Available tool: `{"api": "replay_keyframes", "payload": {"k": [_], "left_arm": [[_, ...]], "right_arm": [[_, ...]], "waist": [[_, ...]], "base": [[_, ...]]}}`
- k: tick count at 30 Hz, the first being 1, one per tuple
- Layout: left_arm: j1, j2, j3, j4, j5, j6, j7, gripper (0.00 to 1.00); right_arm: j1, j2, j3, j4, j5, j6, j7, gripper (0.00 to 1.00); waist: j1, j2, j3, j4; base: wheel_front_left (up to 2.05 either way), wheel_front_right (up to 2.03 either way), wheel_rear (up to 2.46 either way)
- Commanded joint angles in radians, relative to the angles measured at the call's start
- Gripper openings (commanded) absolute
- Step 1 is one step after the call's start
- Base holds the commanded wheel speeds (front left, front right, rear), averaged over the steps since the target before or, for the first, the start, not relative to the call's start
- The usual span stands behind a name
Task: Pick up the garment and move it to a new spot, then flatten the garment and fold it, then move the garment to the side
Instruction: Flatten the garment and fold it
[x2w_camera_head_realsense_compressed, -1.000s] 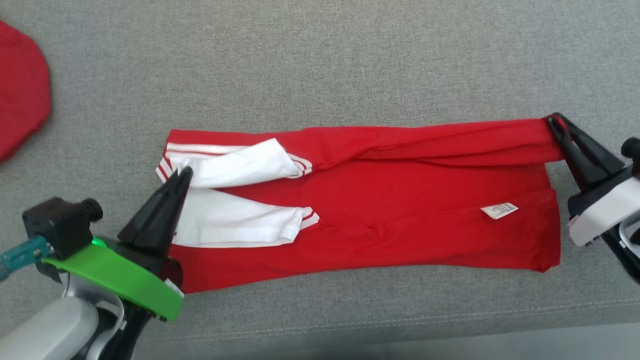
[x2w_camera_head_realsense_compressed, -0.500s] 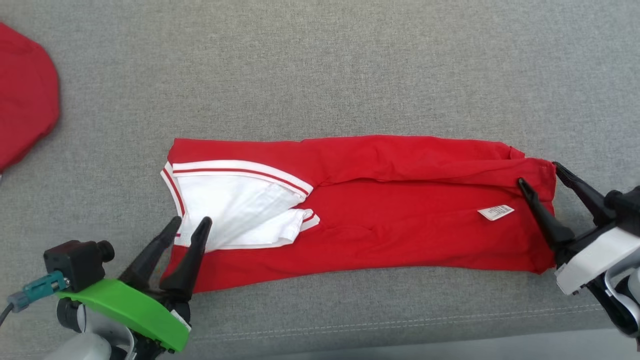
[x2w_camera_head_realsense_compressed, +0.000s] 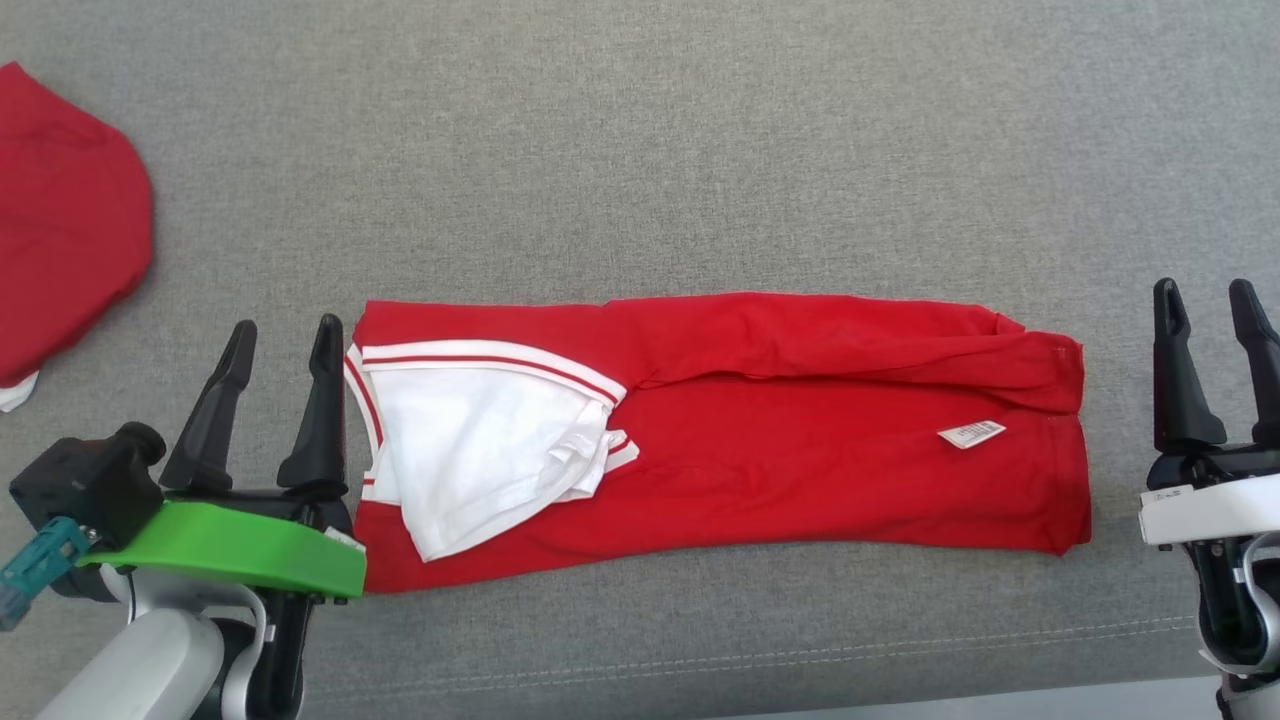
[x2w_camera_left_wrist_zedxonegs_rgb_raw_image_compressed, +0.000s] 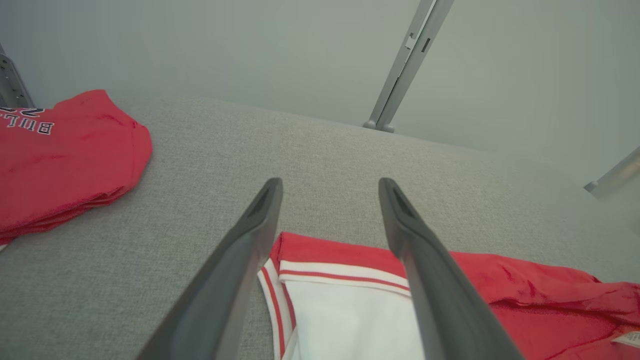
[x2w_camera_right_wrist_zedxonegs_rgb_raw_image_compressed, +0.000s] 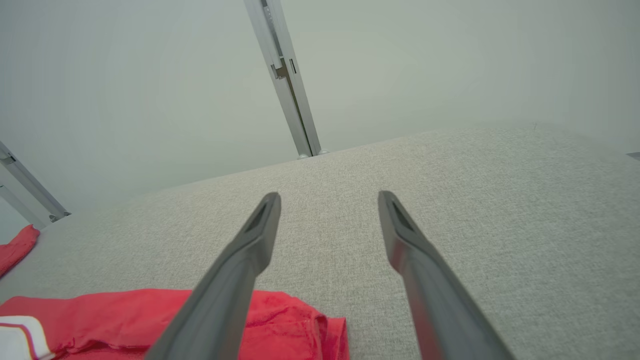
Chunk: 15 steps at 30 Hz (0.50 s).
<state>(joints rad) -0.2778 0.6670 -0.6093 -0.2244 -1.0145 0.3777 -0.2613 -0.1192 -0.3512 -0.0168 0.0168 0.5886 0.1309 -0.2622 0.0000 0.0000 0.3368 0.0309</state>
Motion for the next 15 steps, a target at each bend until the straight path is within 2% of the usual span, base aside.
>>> {"api": "replay_keyframes", "payload": {"k": [1, 8, 12, 15], "left_arm": [[-0.004, -0.015, 0.018, 0.000, 0.027, 0.010, -0.004, 1.00], [-0.021, -0.119, 0.033, 0.084, 0.176, 0.021, -0.004, 1.00], [0.015, -0.176, 0.057, 0.138, 0.251, 0.025, -0.004, 1.00], [0.052, -0.218, 0.088, 0.166, 0.288, 0.013, -0.004, 1.00]], "right_arm": [[-0.004, 0.013, -0.011, 0.000, -0.026, 0.000, -0.003, 1.00], [-0.017, 0.089, -0.006, 0.051, -0.156, 0.000, -0.003, 1.00], [0.013, 0.103, 0.023, 0.080, -0.184, 0.000, -0.003, 1.00], [0.041, 0.111, 0.036, 0.098, -0.192, 0.000, -0.003, 1.00]], "waist": [[0.0000, 0.0000, -0.017, -0.010], [0.0000, 0.0000, -0.077, -0.019], [0.0000, 0.0000, -0.112, -0.020], [0.0000, 0.0000, -0.138, -0.017]], "base": [[0.00, 0.00, 0.00], [0.00, 0.00, 0.00], [0.00, 0.00, 0.00], [0.00, 0.00, 0.00]]}}
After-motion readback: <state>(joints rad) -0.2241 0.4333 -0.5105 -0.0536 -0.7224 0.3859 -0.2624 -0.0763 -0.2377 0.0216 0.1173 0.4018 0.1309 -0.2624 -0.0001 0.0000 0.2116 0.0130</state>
